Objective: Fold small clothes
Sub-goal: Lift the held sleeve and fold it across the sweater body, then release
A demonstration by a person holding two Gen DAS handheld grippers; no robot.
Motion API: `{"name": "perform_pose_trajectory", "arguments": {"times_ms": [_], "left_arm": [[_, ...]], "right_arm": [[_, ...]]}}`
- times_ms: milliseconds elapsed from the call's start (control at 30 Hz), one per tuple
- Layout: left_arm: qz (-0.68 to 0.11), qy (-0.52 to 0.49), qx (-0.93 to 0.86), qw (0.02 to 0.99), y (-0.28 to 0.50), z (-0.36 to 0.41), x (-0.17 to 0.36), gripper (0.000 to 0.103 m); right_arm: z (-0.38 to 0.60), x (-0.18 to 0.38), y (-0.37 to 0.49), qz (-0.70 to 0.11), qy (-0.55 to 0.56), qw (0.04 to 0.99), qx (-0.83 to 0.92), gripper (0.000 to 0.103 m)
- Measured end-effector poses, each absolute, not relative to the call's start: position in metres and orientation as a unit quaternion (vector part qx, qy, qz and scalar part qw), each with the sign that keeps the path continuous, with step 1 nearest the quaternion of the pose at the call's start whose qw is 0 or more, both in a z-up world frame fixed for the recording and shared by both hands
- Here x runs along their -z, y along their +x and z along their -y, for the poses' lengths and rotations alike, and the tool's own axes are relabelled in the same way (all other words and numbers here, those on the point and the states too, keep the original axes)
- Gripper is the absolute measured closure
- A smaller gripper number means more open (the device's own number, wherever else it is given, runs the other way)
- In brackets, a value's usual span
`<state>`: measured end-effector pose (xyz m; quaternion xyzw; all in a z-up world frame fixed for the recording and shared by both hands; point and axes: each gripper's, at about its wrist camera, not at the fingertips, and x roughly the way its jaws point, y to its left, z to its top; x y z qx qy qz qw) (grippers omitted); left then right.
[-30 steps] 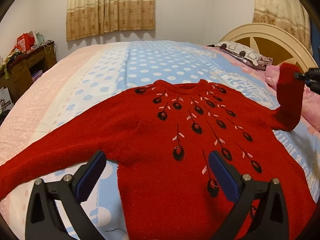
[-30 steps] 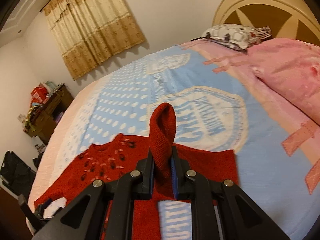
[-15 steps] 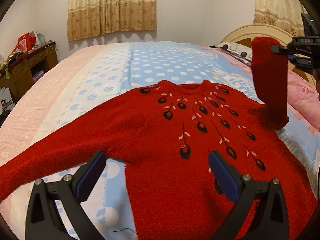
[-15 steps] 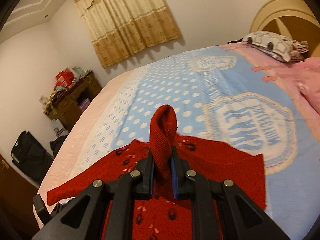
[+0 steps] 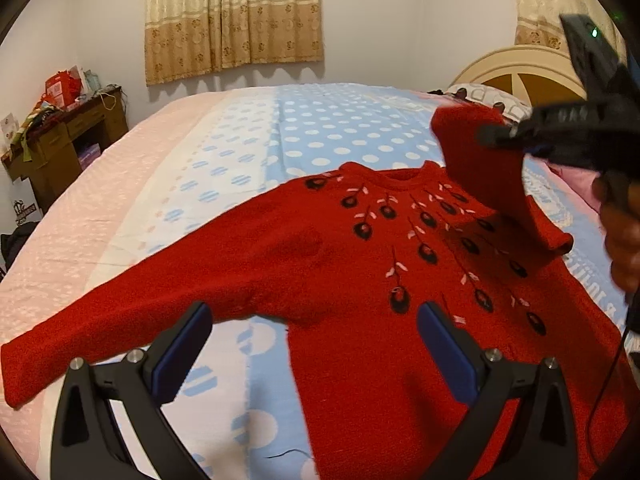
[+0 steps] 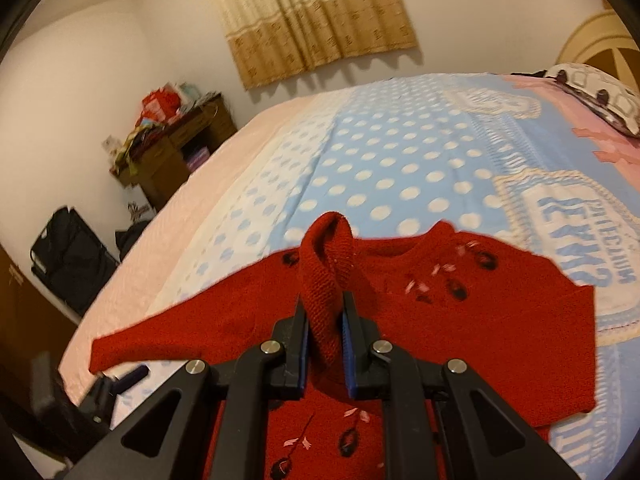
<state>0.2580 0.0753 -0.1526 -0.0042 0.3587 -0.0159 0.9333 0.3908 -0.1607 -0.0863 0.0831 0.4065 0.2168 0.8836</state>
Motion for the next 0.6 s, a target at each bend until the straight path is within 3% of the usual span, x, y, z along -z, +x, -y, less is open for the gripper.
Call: {"name": "perform_pose_trajectory", "arguments": {"times_ms": [167,200,233,267,433,600], "left_arm": [[-0.369,0.000,0.015,0.929,0.259,-0.078,0.153,0.000],[-0.372,0.002,0.013,0.928,0.259,-0.079,0.152,0.000],[-0.372,0.006,0.009,0.928,0.259,-0.079,0.151,0.000],[-0.371,0.015,0.005,0.929,0.259,-0.079,0.150,0.000],[-0.384,0.006,0.022,0.923,0.268,-0.081,0.139,0.000],[-0.392,0.000,0.046,0.919,0.286,-0.059,0.138,0.000]], "right_arm": [[0.132,0.126,0.385,-0.437,0.053,0.863,-0.248,0.086],[0.127,0.131,0.382,-0.442,0.042,0.856,-0.264,0.069],[0.123,0.135,0.376,-0.443,0.031,0.850,-0.282,0.040],[0.123,0.136,0.370,-0.442,0.029,0.845,-0.300,0.032],[0.157,0.129,0.343,-0.429,0.026,0.849,-0.307,0.030],[0.218,0.131,0.325,-0.400,-0.002,0.895,-0.200,0.030]]}}
